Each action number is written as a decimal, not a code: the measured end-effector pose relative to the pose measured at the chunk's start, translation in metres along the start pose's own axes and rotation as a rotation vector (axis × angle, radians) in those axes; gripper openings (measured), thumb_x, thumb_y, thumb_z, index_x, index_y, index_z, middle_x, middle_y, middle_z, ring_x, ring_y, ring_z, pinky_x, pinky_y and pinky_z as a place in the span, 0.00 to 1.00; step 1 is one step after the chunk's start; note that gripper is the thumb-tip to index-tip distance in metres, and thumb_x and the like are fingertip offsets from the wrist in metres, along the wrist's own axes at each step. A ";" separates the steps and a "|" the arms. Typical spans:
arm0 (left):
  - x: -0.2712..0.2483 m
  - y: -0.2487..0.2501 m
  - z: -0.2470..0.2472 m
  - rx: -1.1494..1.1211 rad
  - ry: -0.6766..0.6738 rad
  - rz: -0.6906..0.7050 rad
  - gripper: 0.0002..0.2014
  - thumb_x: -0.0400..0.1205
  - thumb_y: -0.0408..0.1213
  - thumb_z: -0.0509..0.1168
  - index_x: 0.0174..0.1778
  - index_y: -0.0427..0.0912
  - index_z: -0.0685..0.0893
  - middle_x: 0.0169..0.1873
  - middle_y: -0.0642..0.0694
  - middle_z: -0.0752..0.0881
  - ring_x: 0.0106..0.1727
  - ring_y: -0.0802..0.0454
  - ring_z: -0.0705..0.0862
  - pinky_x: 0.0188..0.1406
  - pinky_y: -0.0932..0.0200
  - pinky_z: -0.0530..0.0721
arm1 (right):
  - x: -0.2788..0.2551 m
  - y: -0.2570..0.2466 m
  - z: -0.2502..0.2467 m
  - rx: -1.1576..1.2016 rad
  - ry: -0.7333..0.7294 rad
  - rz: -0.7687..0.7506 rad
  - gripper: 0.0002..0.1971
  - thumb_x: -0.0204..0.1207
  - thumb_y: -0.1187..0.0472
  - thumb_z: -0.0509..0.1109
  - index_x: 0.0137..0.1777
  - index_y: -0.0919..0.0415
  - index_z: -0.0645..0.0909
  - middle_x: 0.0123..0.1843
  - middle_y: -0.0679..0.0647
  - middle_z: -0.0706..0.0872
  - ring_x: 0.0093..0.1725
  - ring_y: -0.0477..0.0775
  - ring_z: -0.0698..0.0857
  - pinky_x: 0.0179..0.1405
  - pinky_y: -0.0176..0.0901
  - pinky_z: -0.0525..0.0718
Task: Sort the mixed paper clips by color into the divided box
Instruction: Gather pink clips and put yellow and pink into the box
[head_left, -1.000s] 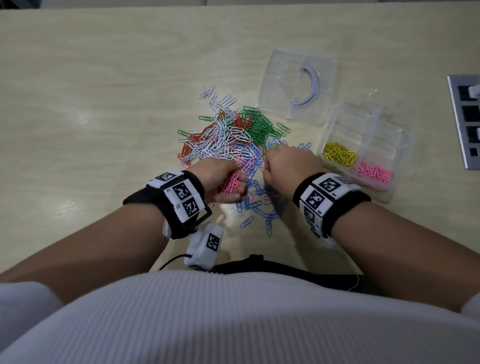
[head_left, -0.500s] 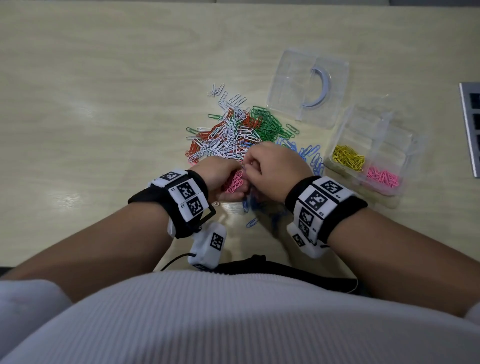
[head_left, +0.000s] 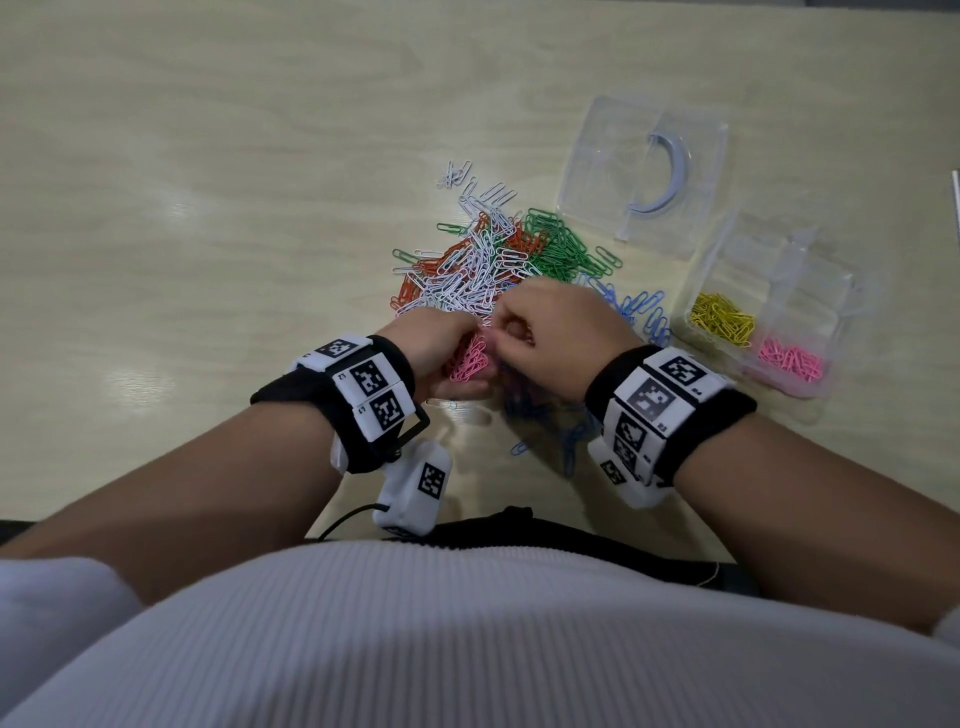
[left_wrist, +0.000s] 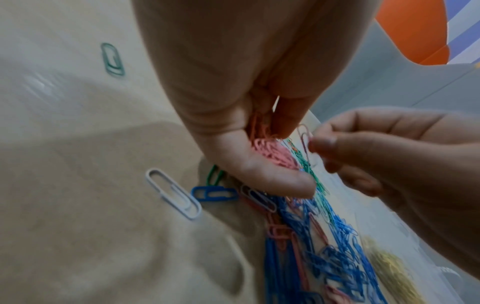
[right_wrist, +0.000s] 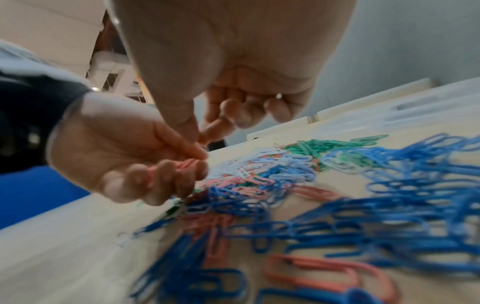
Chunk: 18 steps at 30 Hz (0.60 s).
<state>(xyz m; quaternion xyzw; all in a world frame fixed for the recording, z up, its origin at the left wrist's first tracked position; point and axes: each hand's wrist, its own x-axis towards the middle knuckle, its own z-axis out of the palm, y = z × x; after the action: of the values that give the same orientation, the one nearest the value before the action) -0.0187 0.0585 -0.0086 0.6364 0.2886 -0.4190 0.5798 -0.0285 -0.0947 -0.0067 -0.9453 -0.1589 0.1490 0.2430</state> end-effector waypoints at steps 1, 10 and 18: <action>0.000 0.001 0.000 0.010 0.008 0.006 0.09 0.83 0.34 0.61 0.46 0.34 0.84 0.34 0.38 0.85 0.31 0.48 0.87 0.31 0.54 0.90 | -0.001 -0.004 0.001 0.007 -0.024 -0.036 0.07 0.77 0.51 0.66 0.46 0.51 0.83 0.41 0.45 0.77 0.47 0.53 0.81 0.51 0.49 0.77; -0.001 0.000 0.000 0.017 -0.033 -0.018 0.14 0.85 0.38 0.57 0.43 0.32 0.83 0.27 0.38 0.85 0.26 0.46 0.86 0.25 0.59 0.87 | 0.007 0.020 0.013 -0.291 -0.035 0.154 0.09 0.80 0.54 0.62 0.55 0.56 0.79 0.55 0.55 0.82 0.54 0.61 0.82 0.54 0.51 0.76; 0.008 -0.002 -0.002 0.027 -0.023 -0.006 0.07 0.81 0.39 0.64 0.41 0.40 0.81 0.30 0.44 0.86 0.26 0.54 0.84 0.23 0.63 0.83 | -0.004 -0.001 0.000 0.143 0.102 -0.017 0.03 0.71 0.53 0.68 0.42 0.50 0.81 0.39 0.44 0.80 0.42 0.51 0.81 0.49 0.49 0.78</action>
<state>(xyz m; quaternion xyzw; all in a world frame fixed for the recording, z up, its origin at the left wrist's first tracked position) -0.0166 0.0600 -0.0167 0.6384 0.2779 -0.4320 0.5732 -0.0320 -0.0955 -0.0056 -0.9306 -0.1431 0.1093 0.3188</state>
